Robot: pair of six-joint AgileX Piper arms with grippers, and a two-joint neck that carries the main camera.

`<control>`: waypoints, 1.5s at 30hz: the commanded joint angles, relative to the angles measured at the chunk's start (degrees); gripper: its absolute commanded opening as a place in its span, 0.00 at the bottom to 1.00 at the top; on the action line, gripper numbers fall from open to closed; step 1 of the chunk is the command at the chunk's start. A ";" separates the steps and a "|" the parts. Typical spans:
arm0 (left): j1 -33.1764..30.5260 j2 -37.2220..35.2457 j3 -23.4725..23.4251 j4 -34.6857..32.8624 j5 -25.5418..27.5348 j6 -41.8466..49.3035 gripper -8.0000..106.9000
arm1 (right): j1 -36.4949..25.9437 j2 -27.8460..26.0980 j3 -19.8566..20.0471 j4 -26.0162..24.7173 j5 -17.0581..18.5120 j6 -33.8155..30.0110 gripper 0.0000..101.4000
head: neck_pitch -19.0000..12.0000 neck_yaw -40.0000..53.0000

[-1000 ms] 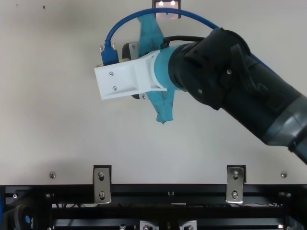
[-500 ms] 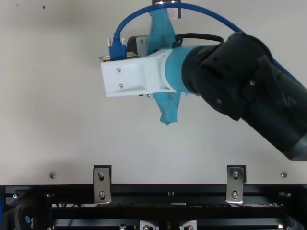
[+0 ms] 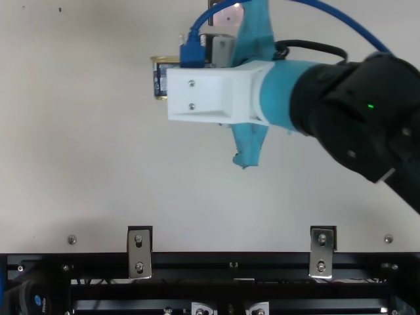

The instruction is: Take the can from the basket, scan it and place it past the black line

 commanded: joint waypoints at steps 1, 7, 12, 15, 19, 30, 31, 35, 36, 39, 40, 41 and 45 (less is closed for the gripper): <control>0.00 0.00 0.00 0.00 0.00 0.00 0.85 | -0.37 -1.52 0.75 -0.03 -1.12 1.44 0.00 | -2.13 -0.26; 0.00 0.00 0.00 0.00 0.00 0.00 0.85 | -1.25 -5.38 3.01 -1.18 -3.45 5.85 0.00 | -2.13 -0.26; 0.00 0.00 0.00 0.00 0.00 0.00 0.85 | -2.26 -8.23 4.54 -2.67 -4.93 10.01 0.00 | -2.13 -0.26; 0.00 0.00 0.00 0.00 0.00 0.00 0.85 | -3.26 -9.87 5.41 -3.74 -5.73 12.44 0.00 | -2.13 -0.80; 0.00 0.00 0.00 0.00 0.00 0.00 0.85 | -4.75 -11.94 6.84 -4.72 -7.21 15.59 0.00 | -2.13 -3.18; 0.00 0.00 0.00 0.00 0.00 0.00 0.85 | -9.38 -17.26 11.76 -5.40 -11.08 20.96 0.00 | -2.13 -14.43; 0.00 0.00 0.00 0.00 0.00 0.00 0.85 | -9.87 -17.71 12.17 -5.58 -11.41 21.50 0.00 | -2.13 -15.75; 0.00 0.00 0.00 0.00 0.00 0.00 0.85 | -11.95 -19.56 13.99 -7.15 -12.84 24.44 0.00 | -2.13 -20.96; 0.00 0.00 0.00 0.00 0.00 0.00 0.85 | -12.39 -20.02 14.49 -7.63 -13.24 25.34 0.00 | -2.13 -22.07; 0.00 0.00 0.00 0.00 0.00 0.00 0.85 | -13.66 -21.28 15.93 -9.54 -14.43 28.30 0.00 | -2.13 -25.12; 0.00 0.00 0.00 0.00 0.00 0.00 0.85 | -14.02 -21.67 16.36 -10.28 -14.78 29.37 0.00 | -2.13 -26.02; 0.00 0.00 0.00 0.00 0.00 0.00 0.85 | -14.37 -22.02 16.73 -11.05 -15.09 30.43 0.00 | -2.13 -26.85; 0.00 0.00 0.00 0.00 0.00 0.00 0.85 | -15.75 -23.34 17.83 -14.29 -15.89 34.62 0.00 | -2.13 -30.23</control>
